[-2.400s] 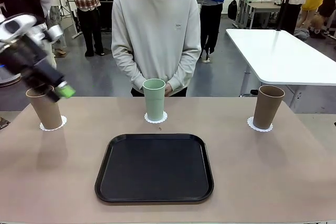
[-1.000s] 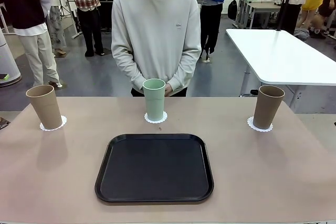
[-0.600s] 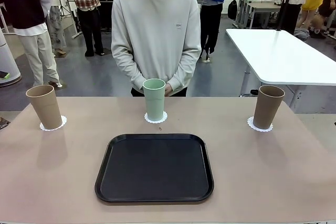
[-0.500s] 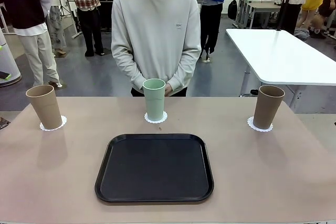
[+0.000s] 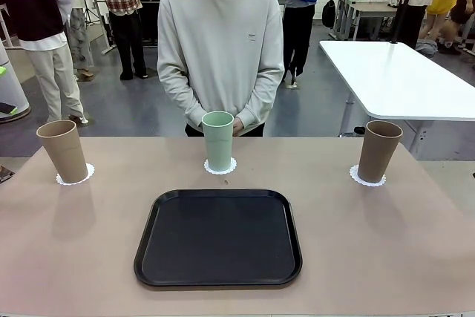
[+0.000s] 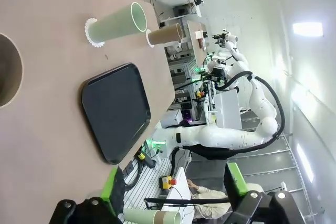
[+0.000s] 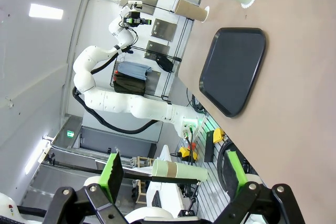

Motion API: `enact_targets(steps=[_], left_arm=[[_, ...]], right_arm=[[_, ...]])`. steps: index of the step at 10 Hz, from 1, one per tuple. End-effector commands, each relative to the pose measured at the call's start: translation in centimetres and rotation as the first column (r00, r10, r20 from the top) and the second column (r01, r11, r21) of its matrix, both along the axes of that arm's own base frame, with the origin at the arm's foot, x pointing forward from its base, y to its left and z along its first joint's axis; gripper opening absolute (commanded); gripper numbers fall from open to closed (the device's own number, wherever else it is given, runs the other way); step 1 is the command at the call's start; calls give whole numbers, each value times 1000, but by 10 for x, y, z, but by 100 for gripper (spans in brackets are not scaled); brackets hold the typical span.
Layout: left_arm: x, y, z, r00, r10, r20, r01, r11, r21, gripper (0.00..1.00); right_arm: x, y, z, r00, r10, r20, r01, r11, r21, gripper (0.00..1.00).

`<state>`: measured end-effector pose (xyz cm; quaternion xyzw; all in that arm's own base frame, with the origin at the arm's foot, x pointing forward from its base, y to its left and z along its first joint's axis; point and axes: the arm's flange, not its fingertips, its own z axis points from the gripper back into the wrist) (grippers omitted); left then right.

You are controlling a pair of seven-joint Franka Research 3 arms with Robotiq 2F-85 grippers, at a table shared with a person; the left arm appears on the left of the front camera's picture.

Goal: Place coasters on the table and set cups on them.
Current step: Take one Reusable plastic cup from the Flat Tray and place it on a coaster set by the human.

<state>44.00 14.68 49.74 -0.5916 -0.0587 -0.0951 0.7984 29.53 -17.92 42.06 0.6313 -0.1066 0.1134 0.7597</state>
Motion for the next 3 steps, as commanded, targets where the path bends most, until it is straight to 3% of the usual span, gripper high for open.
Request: enact_targets(steps=[1, 3], left_arm=[[0, 2, 2, 1000, -3, 1, 3, 1000, -12, 100], [0, 2, 2, 1000, -3, 1, 3, 1000, -12, 100]], right_arm=[[-1, 1, 0, 1000, 4, 5, -4, 1000, 6, 100], [-1, 1, 0, 1000, 4, 5, -4, 1000, 6, 100]])
